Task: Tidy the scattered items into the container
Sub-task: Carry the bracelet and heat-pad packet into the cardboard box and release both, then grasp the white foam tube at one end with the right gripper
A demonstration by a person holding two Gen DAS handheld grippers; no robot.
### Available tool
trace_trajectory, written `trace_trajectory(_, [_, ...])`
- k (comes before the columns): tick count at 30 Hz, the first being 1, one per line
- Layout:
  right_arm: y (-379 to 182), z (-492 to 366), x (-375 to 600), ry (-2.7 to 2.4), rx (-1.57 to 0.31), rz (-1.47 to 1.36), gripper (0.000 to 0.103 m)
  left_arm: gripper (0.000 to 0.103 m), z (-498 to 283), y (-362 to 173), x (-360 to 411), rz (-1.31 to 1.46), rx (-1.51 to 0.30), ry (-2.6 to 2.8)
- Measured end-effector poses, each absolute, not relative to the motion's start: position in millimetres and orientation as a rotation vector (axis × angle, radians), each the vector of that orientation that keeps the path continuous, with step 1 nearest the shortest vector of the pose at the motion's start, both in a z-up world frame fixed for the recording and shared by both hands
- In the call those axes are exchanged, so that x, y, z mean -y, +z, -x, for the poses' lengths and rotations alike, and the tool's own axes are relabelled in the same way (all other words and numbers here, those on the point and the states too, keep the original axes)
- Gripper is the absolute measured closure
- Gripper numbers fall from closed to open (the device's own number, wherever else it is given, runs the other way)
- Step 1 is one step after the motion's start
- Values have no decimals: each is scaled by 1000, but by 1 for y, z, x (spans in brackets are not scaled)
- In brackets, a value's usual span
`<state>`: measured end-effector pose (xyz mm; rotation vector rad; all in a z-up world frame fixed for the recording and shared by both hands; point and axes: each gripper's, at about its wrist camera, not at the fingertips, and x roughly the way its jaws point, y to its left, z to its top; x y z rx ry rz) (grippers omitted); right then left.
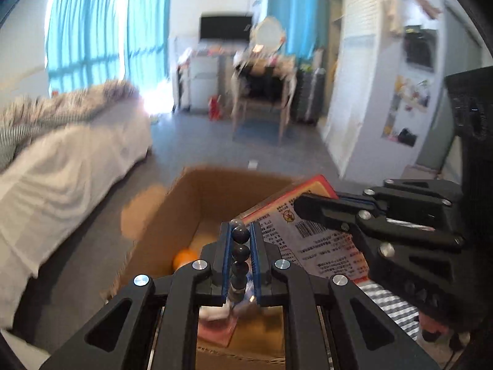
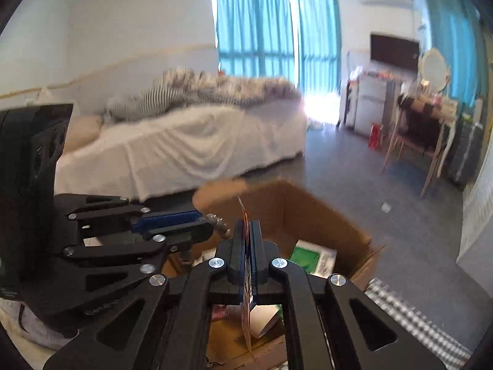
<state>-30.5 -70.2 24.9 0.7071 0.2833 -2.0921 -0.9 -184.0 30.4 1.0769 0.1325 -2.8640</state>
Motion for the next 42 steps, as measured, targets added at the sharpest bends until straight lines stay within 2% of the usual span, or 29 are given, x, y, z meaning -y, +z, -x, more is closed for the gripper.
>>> trace_trajectory(5, [-23,52,81,-2082,-358,-840,101,92,20,-17,195,-1215,-165,-2748])
trace_trajectory(9, [-37,61,75,-2110,-370,-894,100,89,26,-34,201,-1243,-171,-2712])
trace_trajectory(10, [-38,64,73,-2128,-374,-910,93,79,26,-33,201,-1235,-164,-2715])
trace_trajectory(11, [-39,67,71,-2156,-383,-929,64,67,26,-33,200,-1229,-156,-2715])
trace_trajectory(12, [-37,73,72,-2183,-399,-947,54,45,26,-31,200,-1220,-131,-2688])
trace_trajectory(13, [-35,77,65,-2230,-408,-951,41,17,24,-28,199,-1207,-103,-2632])
trace_trajectory(14, [-31,79,57,-2272,-401,-938,32,6,22,-26,200,-1197,-83,-2587])
trace_trajectory(15, [-24,81,50,-2280,-375,-922,29,0,18,-21,201,-1174,-93,-2595])
trace_trajectory(19, [4,76,14,-2300,-274,-831,27,0,6,-5,194,-1131,-128,-2657])
trace_trajectory(29, [49,49,-96,-2436,-357,-648,23,0,2,24,132,-1090,-17,-2854])
trace_trajectory(33, [31,50,-136,-2411,-506,-731,23,0,7,15,89,-1145,128,-2950])
trace_trajectory(38, [-23,61,-173,-2311,-669,-965,23,0,24,-15,24,-1293,401,-2989])
trace_trajectory(40, [-46,67,-185,-2297,-717,-1038,23,0,34,-27,5,-1340,446,-2965])
trace_trajectory(42, [-63,74,-197,-2261,-688,-1093,23,0,47,-41,-11,-1393,420,-2941])
